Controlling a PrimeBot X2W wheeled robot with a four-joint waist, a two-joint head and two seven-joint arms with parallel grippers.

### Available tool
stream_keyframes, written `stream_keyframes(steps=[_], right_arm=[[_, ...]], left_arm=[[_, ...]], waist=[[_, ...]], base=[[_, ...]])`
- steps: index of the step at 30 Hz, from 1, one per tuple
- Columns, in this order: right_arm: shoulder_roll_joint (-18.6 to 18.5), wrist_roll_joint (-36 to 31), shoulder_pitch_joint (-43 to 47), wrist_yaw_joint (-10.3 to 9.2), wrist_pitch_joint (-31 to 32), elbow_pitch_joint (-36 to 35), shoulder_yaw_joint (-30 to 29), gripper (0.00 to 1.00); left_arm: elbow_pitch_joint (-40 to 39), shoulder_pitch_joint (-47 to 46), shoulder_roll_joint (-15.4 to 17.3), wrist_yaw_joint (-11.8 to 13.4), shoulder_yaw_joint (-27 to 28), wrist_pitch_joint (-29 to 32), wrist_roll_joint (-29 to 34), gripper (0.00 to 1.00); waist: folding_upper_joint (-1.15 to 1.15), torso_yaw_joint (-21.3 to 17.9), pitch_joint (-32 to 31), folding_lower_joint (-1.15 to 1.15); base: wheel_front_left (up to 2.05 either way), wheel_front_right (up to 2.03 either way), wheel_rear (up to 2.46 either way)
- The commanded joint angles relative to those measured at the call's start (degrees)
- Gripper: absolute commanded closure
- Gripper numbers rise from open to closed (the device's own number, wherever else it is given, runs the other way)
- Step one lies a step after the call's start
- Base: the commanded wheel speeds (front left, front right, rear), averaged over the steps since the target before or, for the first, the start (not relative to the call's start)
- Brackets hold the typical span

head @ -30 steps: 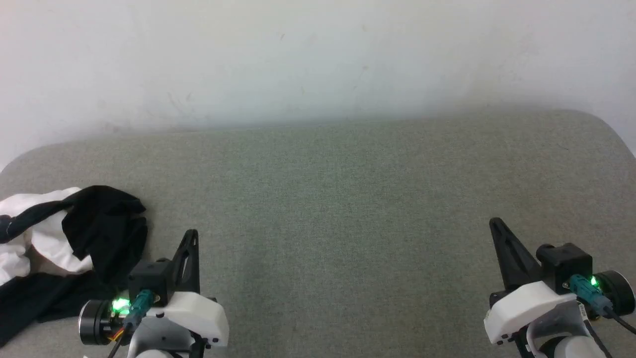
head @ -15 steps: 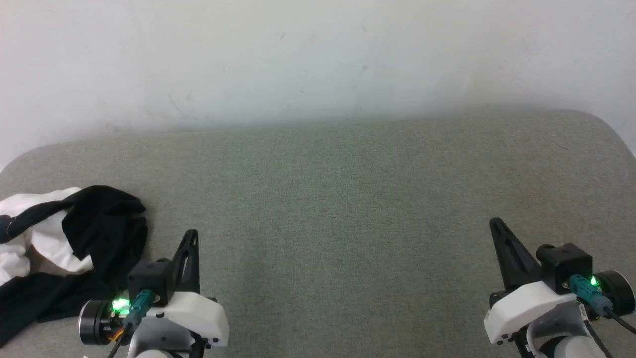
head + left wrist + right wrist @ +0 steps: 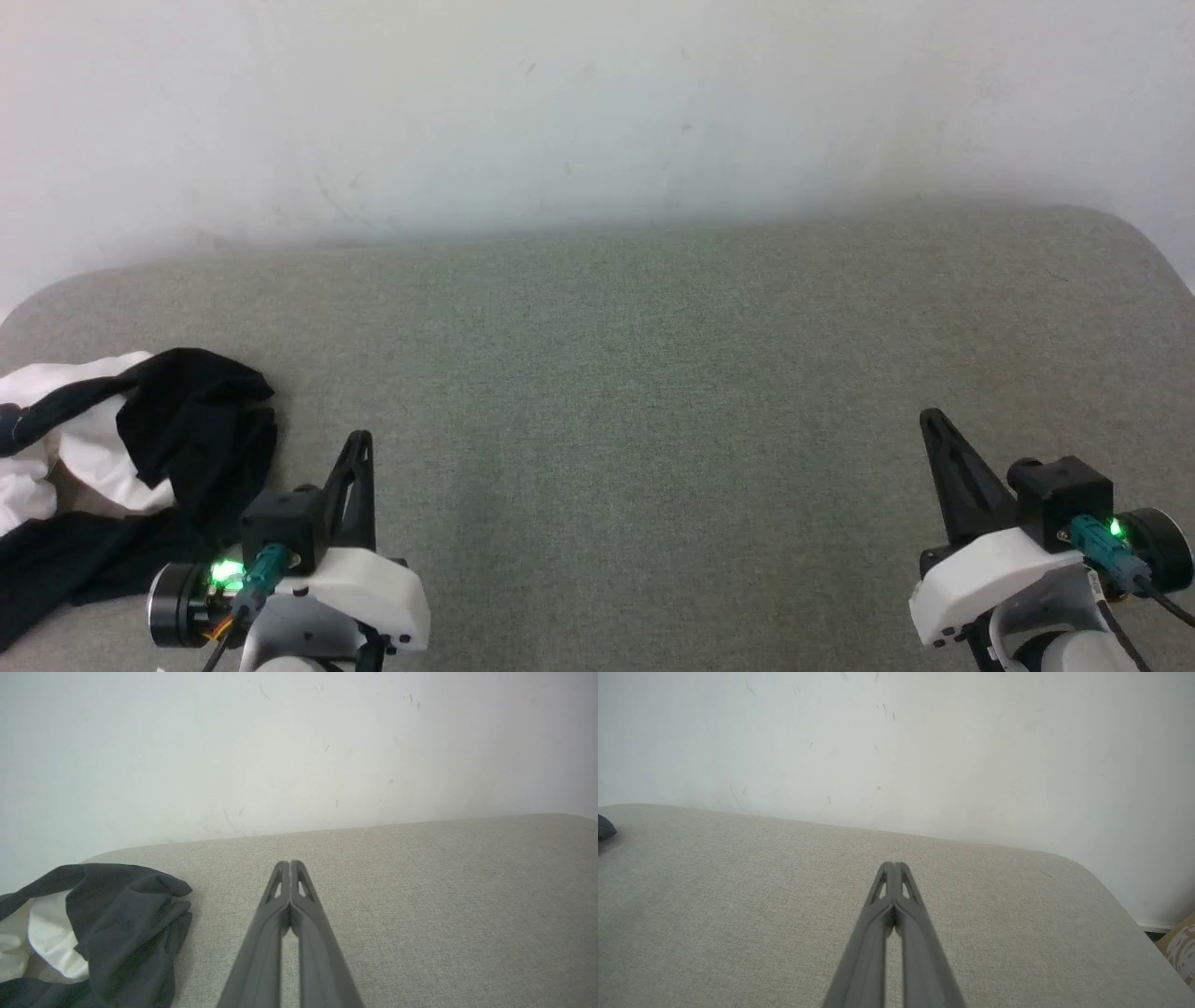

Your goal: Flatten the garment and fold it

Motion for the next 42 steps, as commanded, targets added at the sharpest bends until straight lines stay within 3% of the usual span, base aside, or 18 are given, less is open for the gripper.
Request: stream_keyframes(steps=[1, 13, 14, 42], right_arm=[[0.2, -0.3, -0.8, -0.06, 0.0, 0.1, 0.0, 1.00], [0.2, -0.3, -0.8, -0.06, 0.0, 0.1, 0.0, 1.00], [0.0, 0.0, 0.0, 0.00, 0.0, 0.0, 0.0, 0.00], [0.0, 1.7, 1.7, -0.01, -2.8, -1.1, -3.0, 0.00]], left_arm=[[0.1, -0.7, -0.2, -0.5, 0.2, 0.0, 0.2, 1.00], [0.1, -0.7, -0.2, -0.5, 0.2, 0.0, 0.2, 1.00], [0.0, 0.0, 0.0, 0.0, 0.0, 0.0, 0.0, 0.00], [-2.6, 2.5, 0.0, 0.1, 0.5, -2.8, -1.2, 0.00]], waist=[[0.00, 0.0, 0.0, 0.00], [0.00, 0.0, 0.0, 0.00], [0.00, 0.0, 0.0, 0.00], [0.00, 0.4, 0.1, 0.00]], base=[[0.00, 0.00, 0.00], [0.00, 0.00, 0.00], [0.00, 0.00, 0.00], [0.00, 0.00, 0.00]])
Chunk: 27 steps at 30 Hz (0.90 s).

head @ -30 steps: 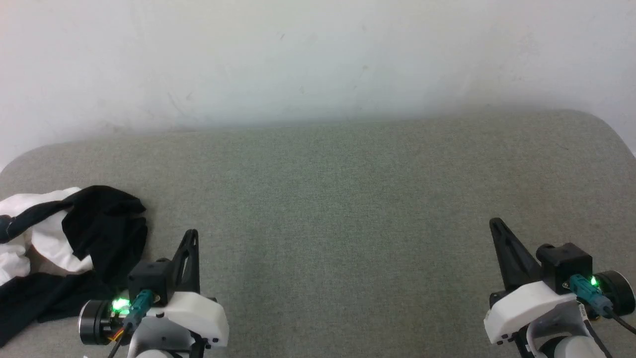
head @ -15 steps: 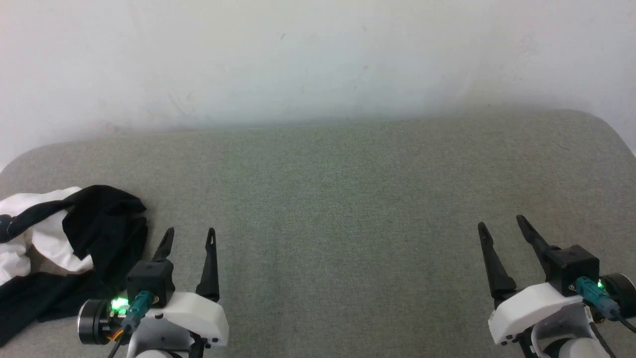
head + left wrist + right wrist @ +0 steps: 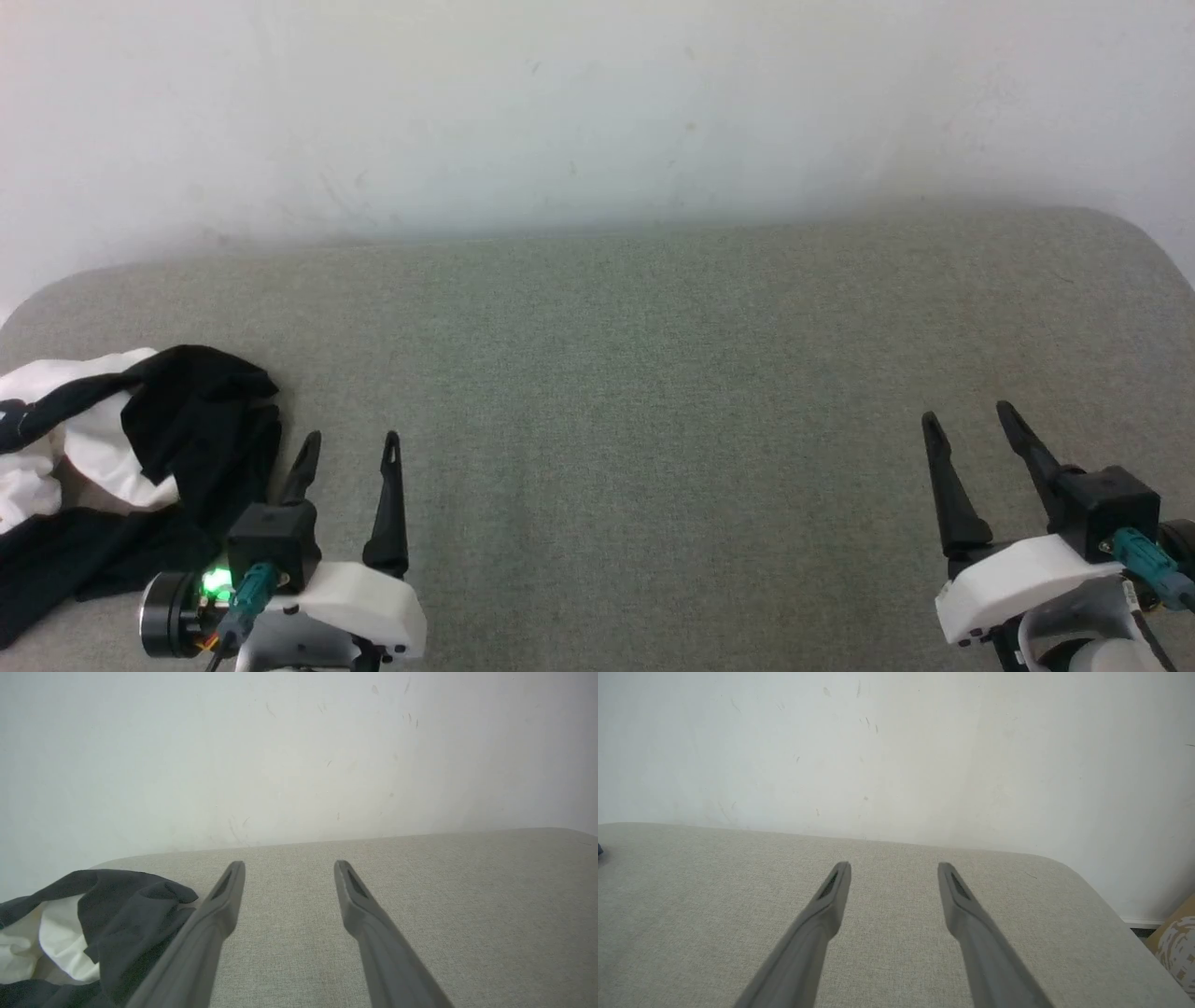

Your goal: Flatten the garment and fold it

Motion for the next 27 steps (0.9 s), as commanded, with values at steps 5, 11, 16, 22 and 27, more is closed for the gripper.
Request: stream_keyframes(steps=[5, 11, 16, 22, 27], right_arm=[[0.0, 0.4, 0.9, -0.01, -1.0, -0.4, -1.0, 0.00], [0.1, 0.7, 1.1, -0.02, -1.7, -0.6, -1.6, 0.00], [0.1, 0.6, 1.3, -0.02, -2.3, -1.0, -1.9, 0.00], [0.1, 0.4, 1.7, -0.02, -3.1, -1.3, -2.0, 0.00], [0.1, 0.1, 1.8, -0.03, -3.6, -1.3, -1.9, 0.00]], left_arm=[[-0.9, 1.2, -0.1, 0.2, 0.5, -1.1, -0.8, 0.00], [-1.5, 1.7, -0.1, 0.4, 0.6, -1.9, -1.2, 0.00], [-2.0, 2.2, -0.1, 0.6, 0.7, -2.5, -1.6, 0.00], [-2.6, 2.8, -0.1, 0.9, 0.9, -3.2, -2.3, 0.00], [-3.0, 3.2, -0.1, 1.2, 1.0, -3.8, -2.8, 0.00]], waist=[[0.00, 0.3, 0.1, 0.00], [0.00, 1.0, 0.3, 0.00], [0.00, 1.8, 0.4, 0.00], [0.00, 2.9, 0.5, 0.00], [0.00, 4.1, 0.6, 0.00]], base=[[0.00, 0.00, 0.00], [0.00, 0.00, 0.00], [0.00, 0.00, 0.00], [0.00, 0.00, 0.00], [0.00, 0.00, 0.00]])
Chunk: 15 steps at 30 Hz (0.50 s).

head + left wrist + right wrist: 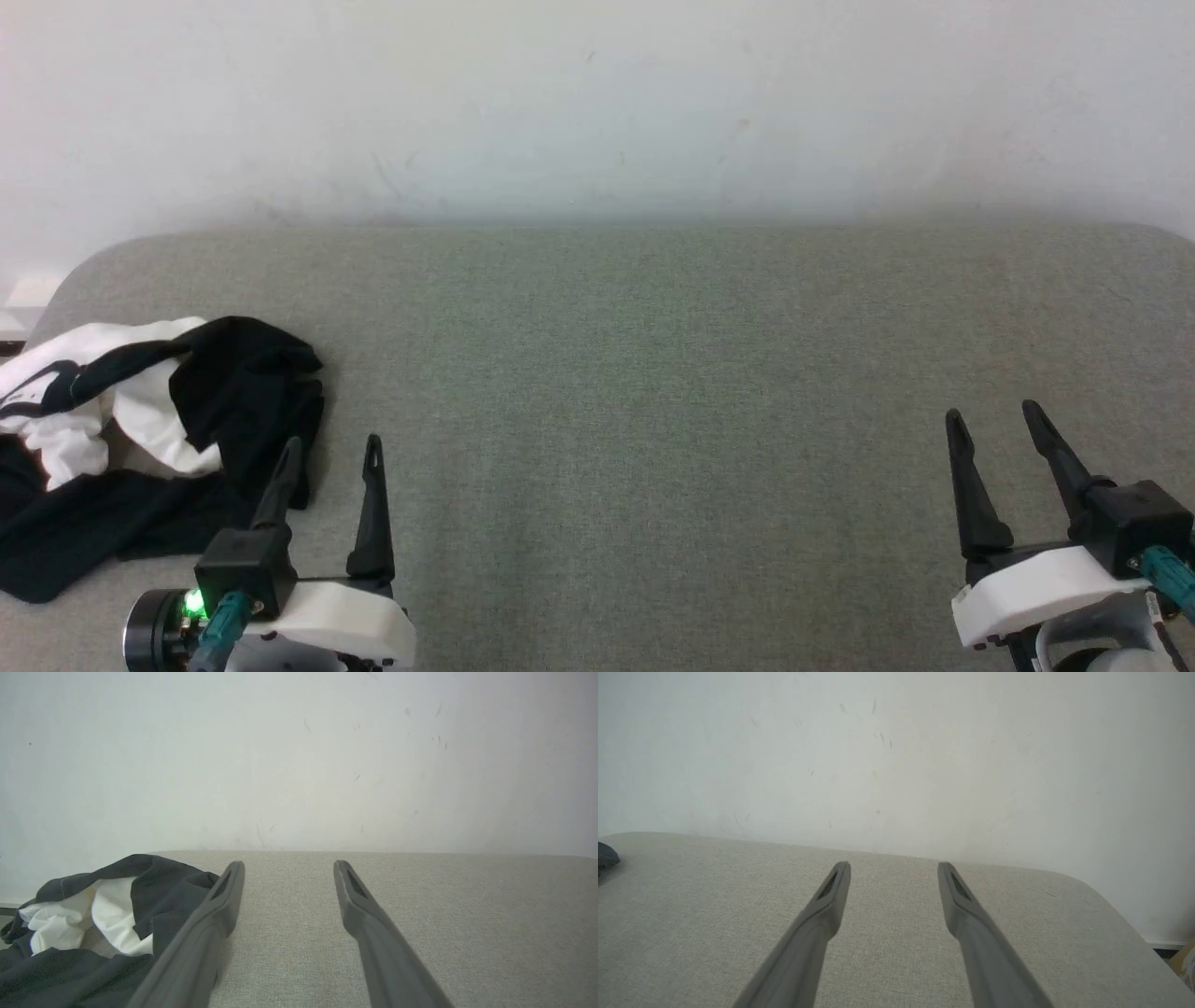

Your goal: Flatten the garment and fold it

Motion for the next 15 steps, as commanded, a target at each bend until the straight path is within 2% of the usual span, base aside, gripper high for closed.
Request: stream_keyframes(steps=[1, 15], right_arm=[[0.1, -0.3, 0.6, -0.03, -0.6, -0.3, -0.1, 0.00], [0.1, -0.2, 0.9, -0.03, -1.5, -0.6, 0.7, 0.00]], left_arm=[[-0.5, 0.9, -0.1, 0.5, 0.3, -0.7, -0.5, 0.00], [-1.7, 2.3, -0.1, 0.9, 0.7, -2.4, -1.6, 0.00]], waist=[[0.00, 0.5, 0.1, 0.00], [0.00, 5.1, 0.3, 0.00]], base=[[0.00, 0.00, 0.00], [0.00, 0.00, 0.00]])
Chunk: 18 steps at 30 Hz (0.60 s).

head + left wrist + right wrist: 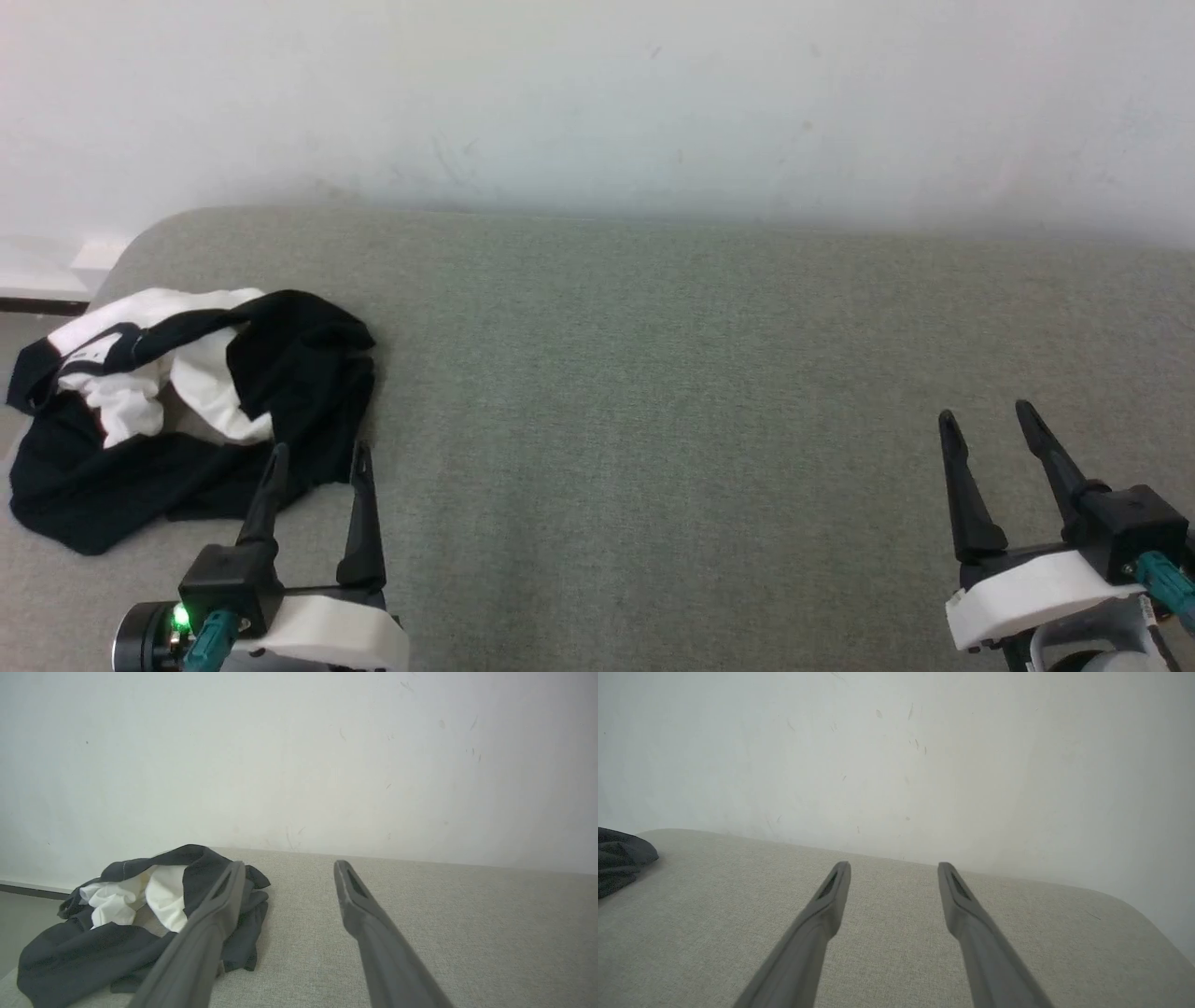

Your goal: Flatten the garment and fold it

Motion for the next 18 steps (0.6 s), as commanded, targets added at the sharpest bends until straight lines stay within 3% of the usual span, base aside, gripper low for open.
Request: stream_keyframes(steps=[1, 18], right_arm=[[0.1, -0.2, 0.6, -0.03, -0.4, -0.3, 0.0, 0.00], [0.1, -1.0, 1.0, -0.04, -1.3, -0.9, 2.1, 0.00]], left_arm=[[-0.4, 1.0, -0.1, 0.4, 0.4, -0.7, -0.7, 0.00], [-1.9, 3.0, -0.2, 0.6, 1.1, -2.7, -1.7, 0.00]], waist=[[0.00, 1.0, 0.1, 0.00], [0.00, 8.5, 0.4, 0.00]], base=[[0.00, 0.00, 0.00], [0.00, 0.00, 0.00]])
